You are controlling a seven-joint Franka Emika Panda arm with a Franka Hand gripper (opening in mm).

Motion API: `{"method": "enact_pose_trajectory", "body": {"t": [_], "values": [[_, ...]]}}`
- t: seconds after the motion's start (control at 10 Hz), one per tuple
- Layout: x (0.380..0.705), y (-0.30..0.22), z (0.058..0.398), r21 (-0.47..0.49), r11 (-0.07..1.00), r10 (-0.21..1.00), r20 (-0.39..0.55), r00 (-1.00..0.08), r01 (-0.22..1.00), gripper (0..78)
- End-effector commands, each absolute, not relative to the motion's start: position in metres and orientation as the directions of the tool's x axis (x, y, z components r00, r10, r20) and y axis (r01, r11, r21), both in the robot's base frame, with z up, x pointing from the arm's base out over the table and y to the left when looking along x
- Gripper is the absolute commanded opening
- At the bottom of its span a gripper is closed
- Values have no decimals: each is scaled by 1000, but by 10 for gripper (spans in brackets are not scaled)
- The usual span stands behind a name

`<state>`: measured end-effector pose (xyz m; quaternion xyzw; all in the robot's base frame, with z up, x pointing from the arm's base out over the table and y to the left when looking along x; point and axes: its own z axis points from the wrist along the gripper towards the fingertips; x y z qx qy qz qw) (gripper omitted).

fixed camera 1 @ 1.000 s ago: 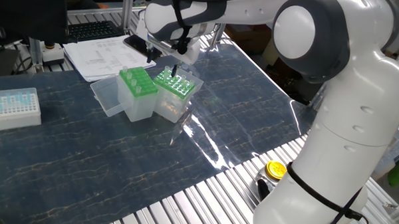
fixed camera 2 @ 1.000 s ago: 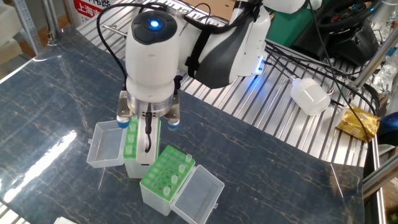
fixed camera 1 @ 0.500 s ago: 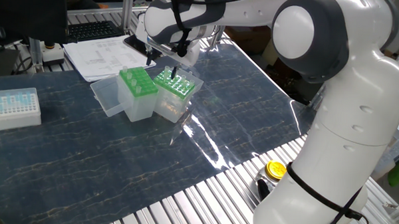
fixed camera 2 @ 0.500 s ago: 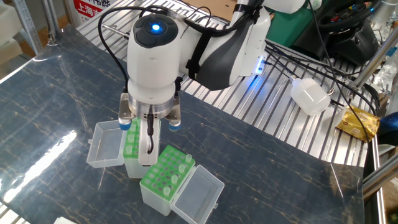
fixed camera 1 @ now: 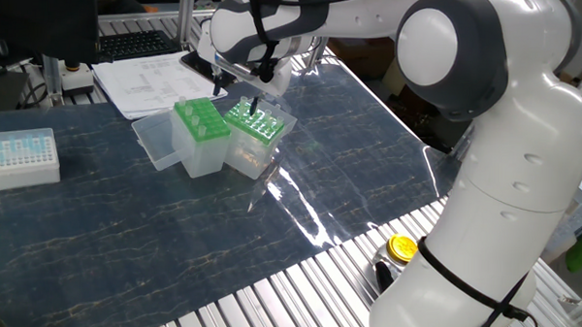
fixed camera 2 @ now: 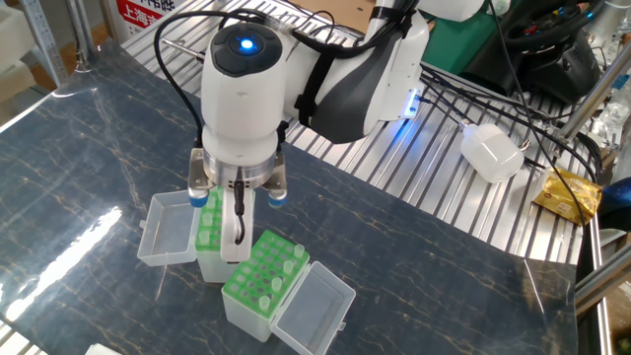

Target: Transfer all large pipette tips from one holder to another

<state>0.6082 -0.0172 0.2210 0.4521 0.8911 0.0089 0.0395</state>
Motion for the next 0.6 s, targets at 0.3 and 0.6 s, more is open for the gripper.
{"method": "enact_pose_trajectory", "body": {"t": [0.3, 0.6], "values": [[609, -17, 222, 21, 567, 824, -42, -565, 824, 774], [603, -27, 214, 16, 585, 811, -37, -584, 811, 774]]}}
